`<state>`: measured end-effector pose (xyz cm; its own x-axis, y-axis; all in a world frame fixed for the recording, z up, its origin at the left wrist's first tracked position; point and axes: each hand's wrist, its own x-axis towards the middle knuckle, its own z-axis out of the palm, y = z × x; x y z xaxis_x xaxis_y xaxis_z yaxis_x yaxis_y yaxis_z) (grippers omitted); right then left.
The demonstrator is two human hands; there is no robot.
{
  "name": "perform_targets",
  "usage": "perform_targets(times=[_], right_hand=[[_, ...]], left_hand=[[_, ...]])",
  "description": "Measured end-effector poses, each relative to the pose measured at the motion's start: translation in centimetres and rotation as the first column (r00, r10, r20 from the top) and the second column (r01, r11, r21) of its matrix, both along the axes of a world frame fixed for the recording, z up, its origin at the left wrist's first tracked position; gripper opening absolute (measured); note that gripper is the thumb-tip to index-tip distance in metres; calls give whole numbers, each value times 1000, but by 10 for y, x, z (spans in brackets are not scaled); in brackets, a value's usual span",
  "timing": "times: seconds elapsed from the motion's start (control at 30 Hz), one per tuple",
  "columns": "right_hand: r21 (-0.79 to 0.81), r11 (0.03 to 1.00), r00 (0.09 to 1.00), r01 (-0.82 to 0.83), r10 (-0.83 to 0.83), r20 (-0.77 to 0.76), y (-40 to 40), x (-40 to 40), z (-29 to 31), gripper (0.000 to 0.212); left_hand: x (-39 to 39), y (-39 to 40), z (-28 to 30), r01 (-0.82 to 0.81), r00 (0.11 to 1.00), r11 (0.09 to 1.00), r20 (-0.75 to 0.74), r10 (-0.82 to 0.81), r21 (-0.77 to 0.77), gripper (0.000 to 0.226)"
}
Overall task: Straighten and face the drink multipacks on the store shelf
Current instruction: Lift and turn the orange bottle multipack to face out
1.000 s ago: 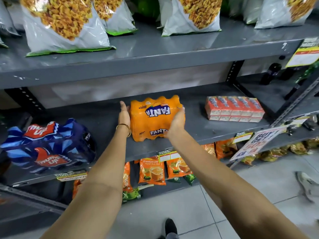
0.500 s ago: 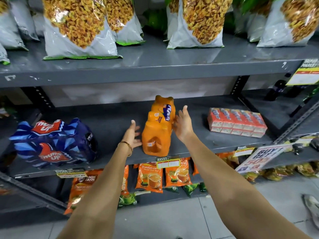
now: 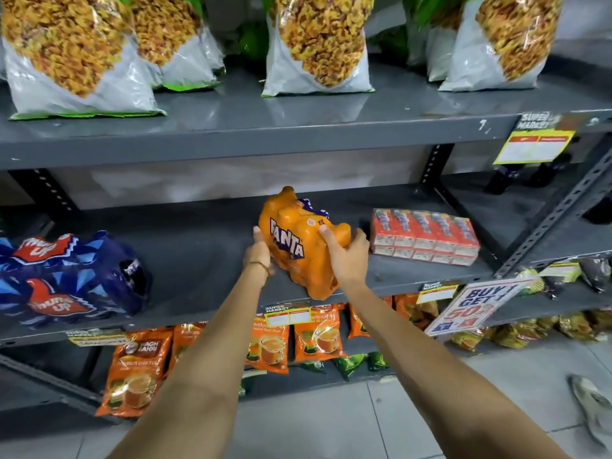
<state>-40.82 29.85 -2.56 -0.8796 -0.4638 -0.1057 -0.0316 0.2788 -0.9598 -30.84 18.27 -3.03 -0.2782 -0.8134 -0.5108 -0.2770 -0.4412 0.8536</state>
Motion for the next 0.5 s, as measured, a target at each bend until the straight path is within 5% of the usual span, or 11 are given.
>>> perform_targets(times=[0.13, 0.27, 0.5], right_hand=[[23, 996, 994, -82, 81, 67, -10, -5, -8, 86], [64, 986, 987, -153, 149, 68, -12, -18, -8, 78], [81, 894, 889, -440, 421, 179, -22, -65, 4, 69]], left_hand=[[-16, -21, 27, -138, 990, 969, -40, 132, -205, 71], [-27, -38, 38, -67, 996, 984, -64, 57, -166, 71], [-16, -45, 22, -83, 971, 923, 178, 159, -375, 72]])
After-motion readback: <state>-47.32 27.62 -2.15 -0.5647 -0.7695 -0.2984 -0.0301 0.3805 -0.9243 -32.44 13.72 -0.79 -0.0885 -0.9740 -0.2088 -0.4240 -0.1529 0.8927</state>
